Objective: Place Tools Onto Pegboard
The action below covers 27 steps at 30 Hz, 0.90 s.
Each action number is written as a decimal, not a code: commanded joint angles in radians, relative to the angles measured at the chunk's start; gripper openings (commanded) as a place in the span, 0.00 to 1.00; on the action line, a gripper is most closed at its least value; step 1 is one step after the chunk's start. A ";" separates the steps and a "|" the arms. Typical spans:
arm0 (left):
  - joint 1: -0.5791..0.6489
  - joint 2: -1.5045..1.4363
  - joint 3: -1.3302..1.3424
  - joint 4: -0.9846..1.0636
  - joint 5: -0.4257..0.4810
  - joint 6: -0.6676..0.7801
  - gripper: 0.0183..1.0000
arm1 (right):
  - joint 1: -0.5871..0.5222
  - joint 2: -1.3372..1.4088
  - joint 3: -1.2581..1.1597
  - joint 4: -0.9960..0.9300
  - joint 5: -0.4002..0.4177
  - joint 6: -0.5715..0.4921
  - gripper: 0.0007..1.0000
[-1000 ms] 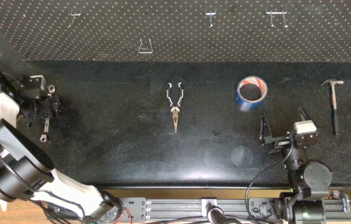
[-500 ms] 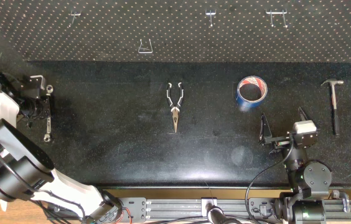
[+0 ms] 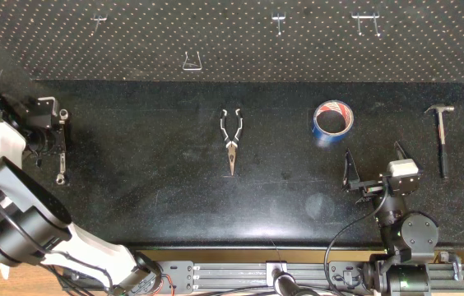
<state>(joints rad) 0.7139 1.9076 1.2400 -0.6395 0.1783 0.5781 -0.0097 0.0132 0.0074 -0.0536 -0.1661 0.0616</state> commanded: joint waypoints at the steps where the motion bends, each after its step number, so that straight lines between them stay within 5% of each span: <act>1: -0.010 -0.158 0.017 0.000 -0.001 -0.053 0.01 | 0.007 -0.007 -0.003 -0.006 0.005 -0.018 0.99; 11: -0.034 -0.505 0.016 -0.030 0.014 -0.076 0.01 | 0.007 -0.007 -0.003 -0.006 0.005 -0.018 0.99; 25: -0.445 -0.893 0.013 -0.052 0.005 -0.236 0.01 | 0.007 -0.007 -0.003 -0.006 0.005 -0.018 0.99; 27: -0.526 -0.964 0.013 -0.076 -0.068 -0.337 0.01 | 0.007 -0.007 -0.003 -0.006 0.005 -0.018 0.99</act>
<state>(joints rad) 0.2695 1.0351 1.2396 -0.6949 0.1799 0.3557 -0.0097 0.0128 0.0074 -0.0536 -0.1661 0.0616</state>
